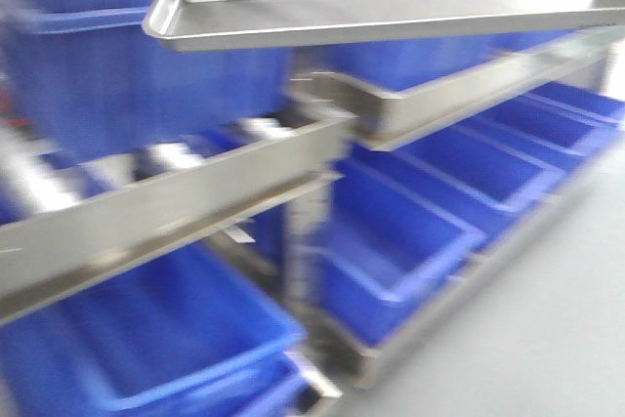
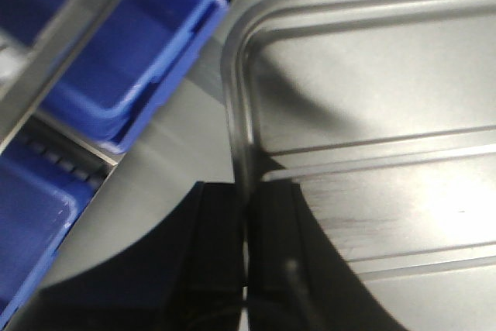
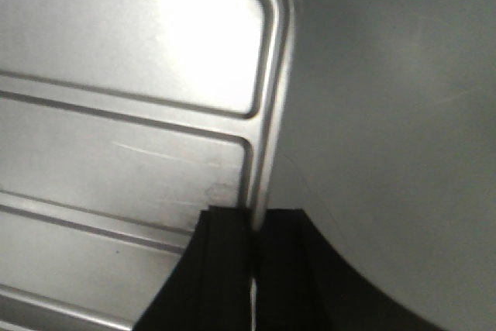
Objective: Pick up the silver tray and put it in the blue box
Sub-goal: 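Hold the tray raised with both grippers while the base drives away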
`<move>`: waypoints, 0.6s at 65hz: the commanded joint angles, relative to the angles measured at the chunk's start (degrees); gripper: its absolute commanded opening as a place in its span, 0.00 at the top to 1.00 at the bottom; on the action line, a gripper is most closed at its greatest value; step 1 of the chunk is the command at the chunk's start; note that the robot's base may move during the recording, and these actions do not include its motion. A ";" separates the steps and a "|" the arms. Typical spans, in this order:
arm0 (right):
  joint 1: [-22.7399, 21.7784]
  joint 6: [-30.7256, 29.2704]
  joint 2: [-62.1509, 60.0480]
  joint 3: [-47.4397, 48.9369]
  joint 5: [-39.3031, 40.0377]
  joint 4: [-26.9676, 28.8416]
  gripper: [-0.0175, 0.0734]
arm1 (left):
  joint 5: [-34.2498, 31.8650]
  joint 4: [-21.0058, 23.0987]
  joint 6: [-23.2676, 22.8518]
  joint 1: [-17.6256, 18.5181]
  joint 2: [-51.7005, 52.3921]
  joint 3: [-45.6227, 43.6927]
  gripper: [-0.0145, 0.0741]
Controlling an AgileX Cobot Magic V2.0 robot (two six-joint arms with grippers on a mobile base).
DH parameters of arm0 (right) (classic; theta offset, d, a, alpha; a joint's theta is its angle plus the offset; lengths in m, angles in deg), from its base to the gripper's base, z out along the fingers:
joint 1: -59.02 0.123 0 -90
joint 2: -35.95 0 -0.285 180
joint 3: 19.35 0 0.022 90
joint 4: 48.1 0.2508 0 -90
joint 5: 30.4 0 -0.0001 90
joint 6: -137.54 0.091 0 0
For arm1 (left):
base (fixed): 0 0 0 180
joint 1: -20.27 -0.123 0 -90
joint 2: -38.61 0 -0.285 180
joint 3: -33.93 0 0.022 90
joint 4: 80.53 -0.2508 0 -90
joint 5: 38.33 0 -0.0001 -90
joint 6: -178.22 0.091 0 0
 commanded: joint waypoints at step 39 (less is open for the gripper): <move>-0.18 -1.15 -1.67 1.65 2.62 -3.48 0.75 | 1.58 -2.14 2.38 0.61 2.34 -1.17 0.95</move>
